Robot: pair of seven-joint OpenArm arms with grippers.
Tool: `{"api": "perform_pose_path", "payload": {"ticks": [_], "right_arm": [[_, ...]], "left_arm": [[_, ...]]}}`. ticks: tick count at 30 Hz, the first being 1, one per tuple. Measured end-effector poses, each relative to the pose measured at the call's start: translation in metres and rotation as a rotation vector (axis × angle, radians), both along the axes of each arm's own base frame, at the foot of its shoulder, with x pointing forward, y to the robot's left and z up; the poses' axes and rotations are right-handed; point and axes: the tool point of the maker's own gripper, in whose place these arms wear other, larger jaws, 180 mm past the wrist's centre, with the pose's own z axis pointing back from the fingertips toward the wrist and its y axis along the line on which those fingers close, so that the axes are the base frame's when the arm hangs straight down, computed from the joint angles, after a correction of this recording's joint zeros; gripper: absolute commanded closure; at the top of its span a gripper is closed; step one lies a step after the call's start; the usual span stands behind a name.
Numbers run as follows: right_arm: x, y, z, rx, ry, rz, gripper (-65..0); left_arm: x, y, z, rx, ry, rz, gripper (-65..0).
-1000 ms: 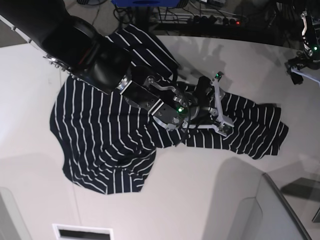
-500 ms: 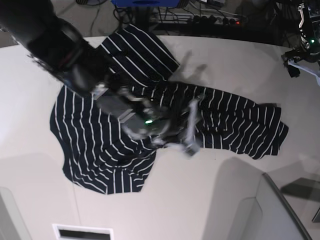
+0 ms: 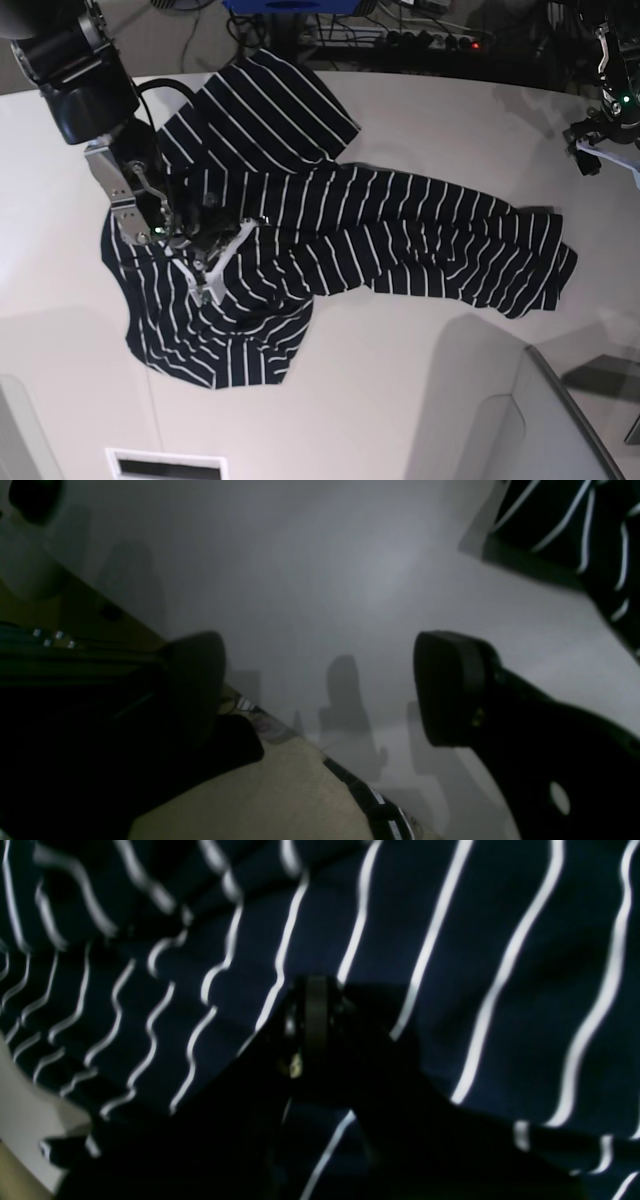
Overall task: Layout the t-shirt on the table in an organized manner, then fold the t-shirt properly
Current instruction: 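Release the left gripper and sweep the right gripper across the shirt middle, then grasp the shirt body with the right gripper and drag it toward the sleeve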
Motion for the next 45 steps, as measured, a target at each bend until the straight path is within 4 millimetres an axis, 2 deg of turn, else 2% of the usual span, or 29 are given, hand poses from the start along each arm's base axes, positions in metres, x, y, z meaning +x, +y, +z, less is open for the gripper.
{"api": "perform_pose_path", "payload": {"ticks": [3, 12, 18, 20, 21, 23, 25, 28, 29, 30, 32, 33, 35, 37, 41, 45], "right_arm": [[-0.004, -0.012, -0.005, 0.035, 0.013, -0.079, 0.0], [-0.014, -0.114, -0.009, -0.033, -0.014, -0.248, 0.0], [-0.018, -0.147, -0.008, -0.063, -0.013, -0.308, 0.0], [-0.021, -0.148, -0.001, -0.095, -0.02, -0.288, 0.0], [-0.029, -0.146, 0.001, -0.121, -0.011, -0.253, 0.0], [-0.046, -0.123, 0.015, -0.097, -0.034, -0.153, -0.3], [-0.051, -0.087, 0.043, -0.036, -0.108, -0.057, -2.4], [-0.031, -0.014, 0.106, 0.069, -0.305, 0.126, -13.2], [-0.029, 0.009, 0.118, 0.1, -0.334, 0.188, -17.4], [-0.033, 0.03, 0.121, 0.104, -0.325, 0.263, -21.6], [-0.048, 0.072, 0.111, 0.111, -0.252, 0.383, -28.5], [-0.054, 0.092, 0.104, 0.115, -0.219, 0.428, -29.9], [-0.06, 0.129, 0.096, 0.165, -0.177, 0.476, -30.0], [-0.055, 0.153, 0.086, 0.18, -0.142, 0.487, -30.5], [-0.045, 0.162, 0.06, 0.109, -0.084, 0.501, -30.6], [-0.046, 0.171, 0.06, 0.13, -0.114, 0.511, -30.8]], "left_arm": [[-0.002, 0.0, -0.001, -0.003, 0.006, 0.003, -56.9], [-0.005, 0.001, -0.004, -0.003, 0.015, 0.005, -56.9], [-0.015, 0.004, -0.015, -0.016, 0.049, 0.029, -56.9], [-0.014, 0.004, -0.015, -0.017, 0.045, 0.028, -56.9], [-0.014, 0.004, -0.015, -0.017, 0.045, 0.029, -56.9], [-0.013, 0.003, -0.016, -0.02, 0.044, 0.028, -56.9], [-0.014, 0.003, -0.016, -0.019, 0.045, 0.026, -56.9], [-0.014, 0.003, -0.016, -0.02, 0.047, 0.027, -56.9], [-0.014, 0.003, -0.016, -0.02, 0.046, 0.028, -56.9], [-0.014, 0.003, -0.016, -0.018, 0.047, 0.027, -56.9], [-0.015, 0.003, -0.017, -0.021, 0.049, 0.029, -56.9], [-0.014, 0.002, -0.017, -0.021, 0.047, 0.026, -56.9], [-0.014, 0.003, -0.016, -0.02, 0.046, 0.028, -56.9], [-0.014, 0.003, -0.016, -0.019, 0.049, 0.027, -56.9], [-0.016, 0.004, -0.016, -0.018, 0.049, 0.03, -56.9], [-0.017, 0.005, -0.016, -0.016, 0.05, 0.034, -56.9]]}}
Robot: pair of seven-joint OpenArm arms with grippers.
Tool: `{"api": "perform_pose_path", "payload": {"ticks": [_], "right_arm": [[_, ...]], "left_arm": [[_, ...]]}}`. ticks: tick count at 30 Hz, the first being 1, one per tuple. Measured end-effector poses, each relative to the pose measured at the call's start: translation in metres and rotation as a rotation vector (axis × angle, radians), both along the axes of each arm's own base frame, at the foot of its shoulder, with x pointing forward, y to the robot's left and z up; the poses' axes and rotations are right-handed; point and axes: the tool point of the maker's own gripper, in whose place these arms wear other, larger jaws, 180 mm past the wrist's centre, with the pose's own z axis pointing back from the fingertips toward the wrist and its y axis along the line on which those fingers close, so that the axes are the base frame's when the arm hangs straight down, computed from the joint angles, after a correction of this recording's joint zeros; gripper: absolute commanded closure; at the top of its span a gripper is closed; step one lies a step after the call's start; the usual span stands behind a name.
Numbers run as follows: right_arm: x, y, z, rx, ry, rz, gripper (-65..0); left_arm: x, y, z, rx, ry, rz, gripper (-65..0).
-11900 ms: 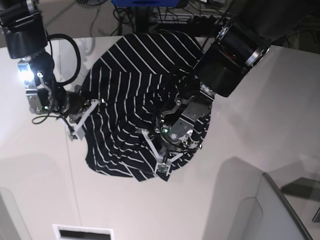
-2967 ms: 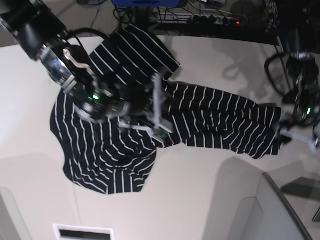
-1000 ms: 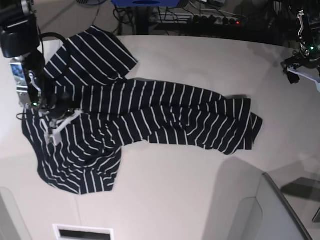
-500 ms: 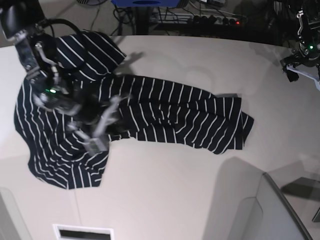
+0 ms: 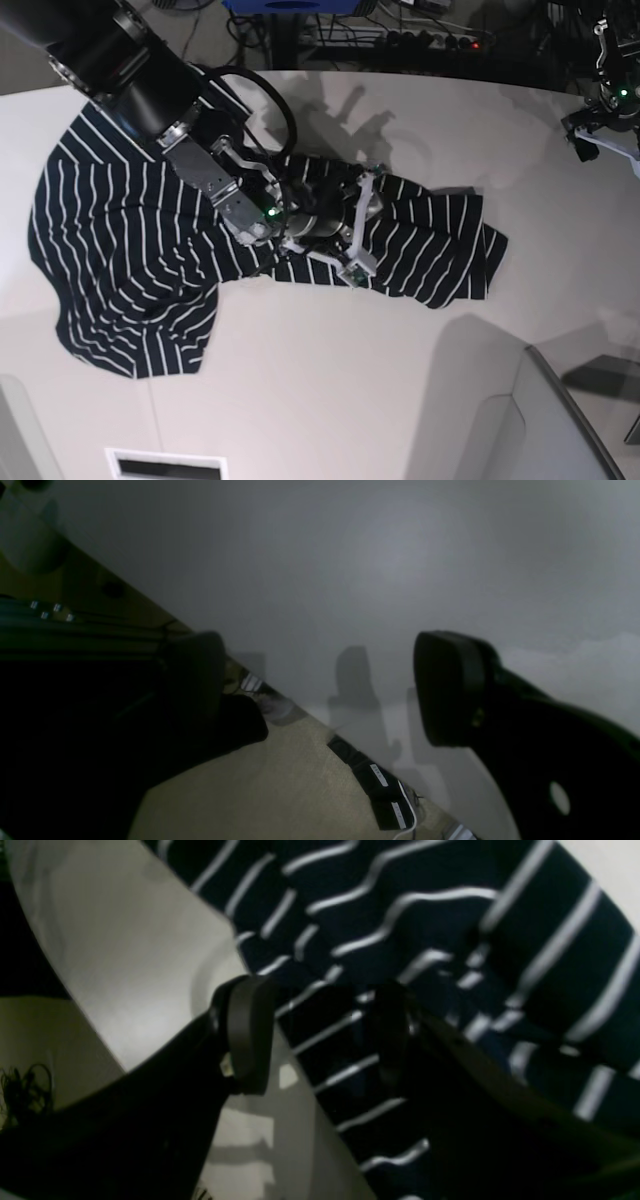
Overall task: Layout the t-shirt on the table in an organized manner, then fold the t-shirt properly
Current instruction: 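Grasp the shirt body with the right gripper and drag it toward the sleeve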
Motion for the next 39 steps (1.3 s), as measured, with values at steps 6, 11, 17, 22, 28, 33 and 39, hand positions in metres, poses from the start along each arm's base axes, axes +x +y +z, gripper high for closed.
{"api": "perform_pose_path", "payload": {"ticks": [6, 11, 17, 22, 28, 33, 39], "right_arm": [[0.0, -0.003, 0.012, -0.002, -0.016, 0.017, -36.5], [0.002, -0.005, 0.023, 0.025, -0.04, 0.007, -48.0], [0.018, -0.035, -0.014, -0.048, -0.022, -0.097, -48.0], [0.019, -0.035, -0.021, -0.044, -0.019, -0.111, -45.9], [0.021, -0.031, -0.018, -0.04, -0.021, -0.11, -18.8], [0.024, -0.031, -0.024, -0.06, 0.011, -0.107, 0.0], [0.054, -0.034, -0.003, -0.074, -0.048, -0.105, 0.0]], "left_arm": [[-0.001, 0.0, -0.001, -0.001, 0.003, 0.0, -56.9], [-0.001, 0.0, 0.0, 0.0, 0.003, 0.0, -56.9], [0.0, 0.0, 0.0, 0.0, 0.002, -0.001, -56.9], [0.0, -0.002, -0.001, -0.003, 0.004, -0.005, -56.9], [0.0, -0.002, -0.002, -0.002, 0.005, -0.005, -56.9], [-0.001, -0.001, -0.002, -0.003, 0.006, -0.004, -56.9], [0.0, 0.0, -0.001, -0.002, 0.004, -0.001, -56.9]]}}
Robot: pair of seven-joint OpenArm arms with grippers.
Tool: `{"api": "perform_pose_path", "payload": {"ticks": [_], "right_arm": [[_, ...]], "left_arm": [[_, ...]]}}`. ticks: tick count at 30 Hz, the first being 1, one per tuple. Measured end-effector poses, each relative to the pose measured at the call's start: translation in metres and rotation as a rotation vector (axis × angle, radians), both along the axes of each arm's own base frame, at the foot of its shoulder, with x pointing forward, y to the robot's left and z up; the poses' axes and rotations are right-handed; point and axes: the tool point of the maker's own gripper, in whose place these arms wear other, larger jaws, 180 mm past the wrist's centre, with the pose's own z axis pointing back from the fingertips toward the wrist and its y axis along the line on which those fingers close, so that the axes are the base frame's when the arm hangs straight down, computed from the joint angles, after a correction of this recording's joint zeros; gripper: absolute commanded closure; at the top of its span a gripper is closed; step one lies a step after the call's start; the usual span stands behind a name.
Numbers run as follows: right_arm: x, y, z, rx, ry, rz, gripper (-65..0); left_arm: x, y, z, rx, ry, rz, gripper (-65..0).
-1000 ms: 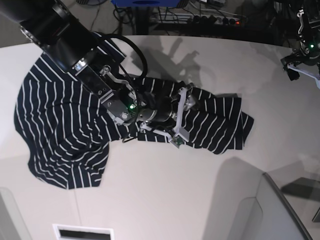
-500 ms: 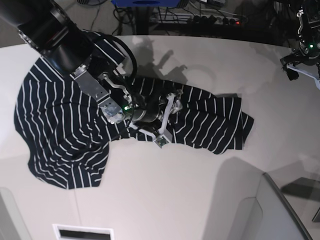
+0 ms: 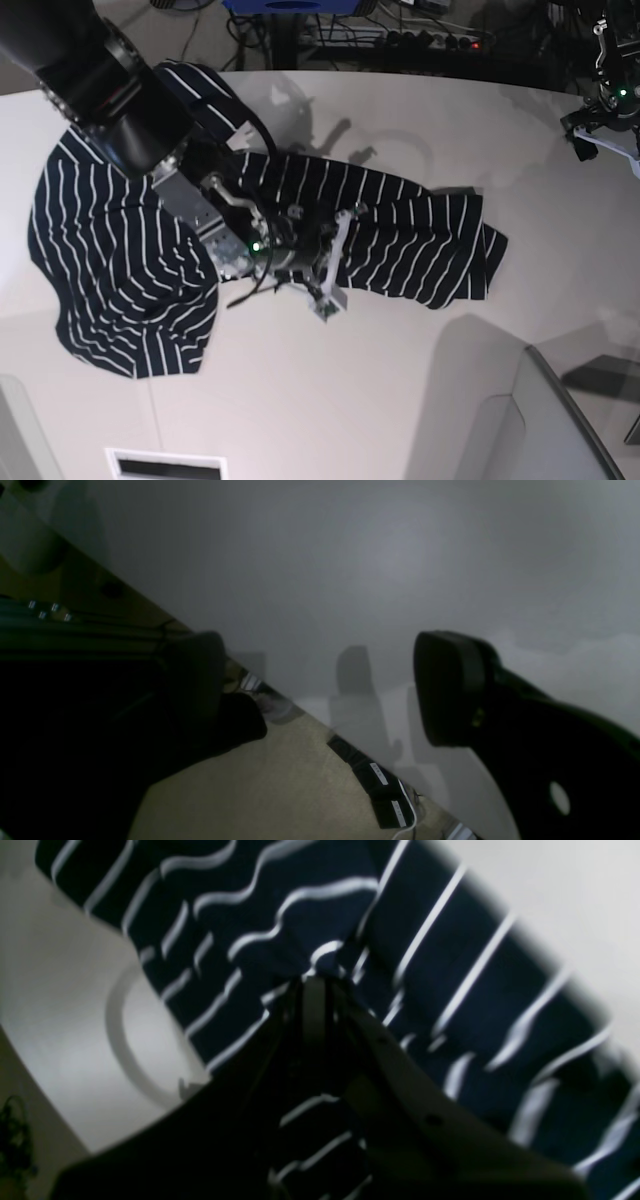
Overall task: Layout the t-shirt on the table in an organized manner, then fold the t-shirt properly
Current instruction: 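Grasp the shirt body with the right gripper and drag it toward the sleeve, then pull the shirt hem with the right gripper to smooth the shirt flat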
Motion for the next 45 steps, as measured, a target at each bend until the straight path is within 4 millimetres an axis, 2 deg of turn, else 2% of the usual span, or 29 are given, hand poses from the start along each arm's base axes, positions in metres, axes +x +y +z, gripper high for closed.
{"api": "perform_pose_path", "payload": {"ticks": [7, 12, 15, 18, 21, 28, 31, 33, 34, 35, 39, 40, 41, 43, 45], "right_arm": [[0.059, -0.004, 0.05, -0.011, -0.143, -0.002, 0.0], [0.103, -0.023, 0.087, -0.027, -0.258, -0.027, 0.0], [0.128, -0.025, 0.108, 0.019, -0.356, -0.062, 0.0], [0.142, -0.029, 0.105, 0.051, -0.39, -0.102, 0.0], [0.156, -0.043, 0.101, 0.064, -0.436, -0.151, 0.0], [0.207, -0.08, 0.138, 0.123, -0.651, -0.282, -0.2], [0.217, -0.097, 0.14, 0.104, -0.681, -0.319, -0.6], [0.221, -0.103, 0.14, 0.098, -0.694, -0.336, -6.2], [0.222, -0.105, 0.14, 0.095, -0.696, -0.342, -11.9], [0.223, -0.106, 0.14, 0.091, -0.696, -0.346, -19.1], [0.227, -0.109, 0.141, 0.07, -0.677, -0.348, -55.1], [0.227, -0.11, 0.14, 0.068, -0.672, -0.351, -58.8], [0.227, -0.11, 0.139, 0.067, -0.669, -0.351, -59.4], [0.224, -0.109, 0.135, 0.063, -0.656, -0.348, -56.9], [0.217, -0.098, 0.137, 0.09, -0.663, -0.33, -53.6]], "left_arm": [[-0.001, 0.002, 0.001, 0.004, 0.001, 0.001, -56.9], [-0.001, 0.002, 0.001, 0.003, 0.001, 0.002, -56.9], [-0.001, 0.001, 0.0, 0.001, 0.002, 0.001, -56.9], [-0.001, 0.002, 0.001, 0.004, 0.002, 0.002, -56.9], [-0.001, 0.001, 0.0, 0.002, 0.003, 0.0, -56.9], [-0.001, 0.0, -0.001, -0.001, 0.006, -0.002, -56.9], [-0.001, 0.0, -0.001, -0.001, 0.007, -0.002, -56.9], [-0.001, 0.0, -0.001, 0.0, 0.007, -0.002, -56.9], [-0.001, 0.0, -0.001, -0.001, 0.007, -0.002, -56.9], [-0.001, 0.0, -0.001, -0.001, 0.007, -0.002, -56.9], [-0.001, 0.0, -0.001, -0.001, 0.008, -0.002, -56.9], [-0.001, 0.0, -0.001, -0.001, 0.007, -0.002, -56.9], [-0.001, 0.0, -0.001, -0.001, 0.007, -0.003, -56.9], [-0.001, 0.0, -0.001, -0.001, 0.008, -0.002, -56.9], [-0.001, 0.0, -0.001, -0.001, 0.007, -0.002, -56.9]]}}
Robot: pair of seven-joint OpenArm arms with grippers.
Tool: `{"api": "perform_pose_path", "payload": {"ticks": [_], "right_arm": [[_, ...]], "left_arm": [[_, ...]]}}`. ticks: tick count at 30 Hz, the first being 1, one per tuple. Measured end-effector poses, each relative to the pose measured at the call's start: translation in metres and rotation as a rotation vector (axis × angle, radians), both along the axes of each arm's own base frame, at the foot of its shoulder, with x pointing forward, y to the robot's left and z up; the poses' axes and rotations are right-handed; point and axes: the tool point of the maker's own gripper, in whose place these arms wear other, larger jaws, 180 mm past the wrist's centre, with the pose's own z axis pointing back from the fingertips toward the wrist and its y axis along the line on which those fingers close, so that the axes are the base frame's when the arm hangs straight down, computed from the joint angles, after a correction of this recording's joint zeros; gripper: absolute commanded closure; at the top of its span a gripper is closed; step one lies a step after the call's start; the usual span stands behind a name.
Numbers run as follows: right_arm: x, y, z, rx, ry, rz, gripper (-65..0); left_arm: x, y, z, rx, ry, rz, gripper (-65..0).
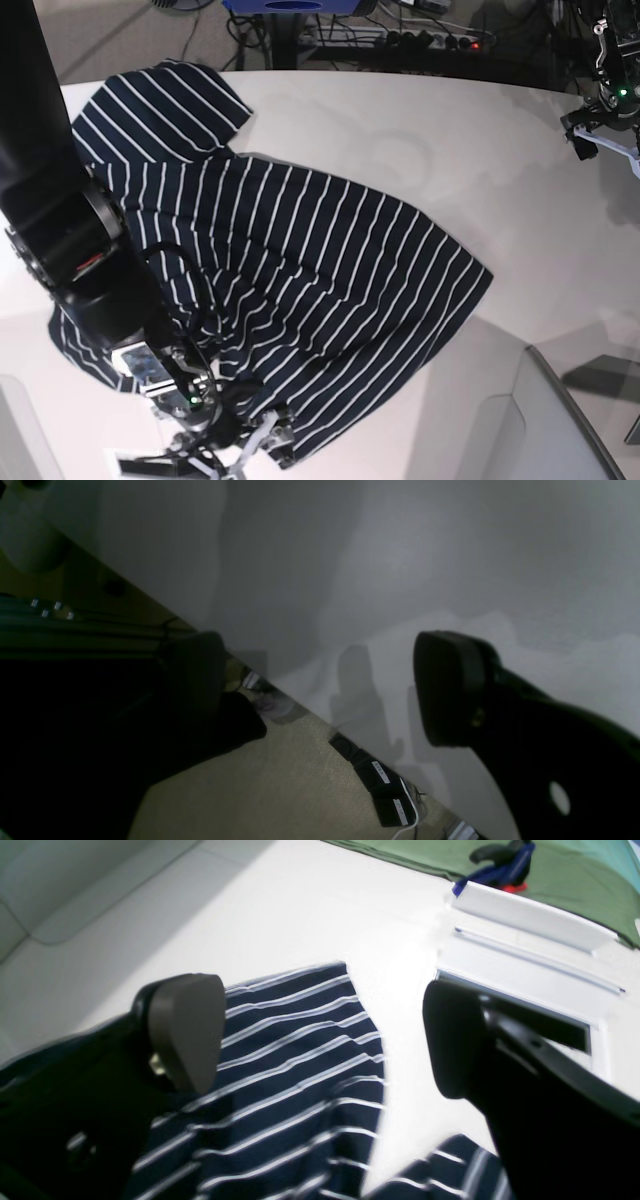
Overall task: Layout the t-shirt on the table in an organized manner, then fold the t-shirt properly
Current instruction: 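Pull the shirt hem with the right gripper to smooth the shirt flat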
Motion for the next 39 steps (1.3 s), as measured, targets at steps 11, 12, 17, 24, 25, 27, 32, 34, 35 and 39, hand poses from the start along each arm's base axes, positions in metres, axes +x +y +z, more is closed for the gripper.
{"api": "perform_pose_path", "payload": {"ticks": [11, 12, 17, 24, 25, 27, 32, 34, 35, 39], "right_arm": [[-0.14, 0.024, -0.06, 0.101, 0.255, 0.062, -51.0], [-0.15, 0.021, -0.064, 0.124, 0.276, 0.054, -51.0], [-0.211, 0.028, -0.106, 0.008, 0.486, 0.131, -50.7], [-0.25, 0.108, -0.143, 0.034, 0.619, 0.251, -30.6], [-0.255, 0.109, -0.158, 0.009, 0.667, 0.244, -23.0], [-0.258, 0.103, -0.182, -0.029, 0.723, 0.206, -10.5], [-0.245, 0.116, -0.185, 0.021, 0.673, 0.176, -8.1], [-0.246, 0.116, -0.187, 0.029, 0.676, 0.175, -7.8], [-0.247, 0.114, -0.188, 0.023, 0.682, 0.176, -7.8], [-0.257, 0.113, -0.192, 0.024, 0.7, 0.178, -7.7]], "left_arm": [[0.037, -0.021, -0.01, -0.065, -0.068, 0.005, -56.9], [0.049, -0.028, -0.013, -0.083, -0.077, -0.008, -56.9], [0.092, -0.078, -0.022, -0.157, -0.11, -0.108, -56.9], [0.085, -0.081, -0.021, -0.176, -0.138, -0.062, -56.9], [0.08, -0.074, -0.02, -0.164, -0.131, -0.05, -56.9], [0.07, -0.066, -0.019, -0.15, -0.123, -0.036, -56.9], [0.041, -0.046, -0.02, -0.115, -0.071, -0.01, -56.9], [0.031, -0.034, -0.017, -0.087, -0.057, 0.0, -56.9], [0.027, -0.029, -0.016, -0.077, -0.051, 0.005, -56.9], [0.016, -0.021, -0.016, -0.075, -0.041, 0.033, -56.9]]}}
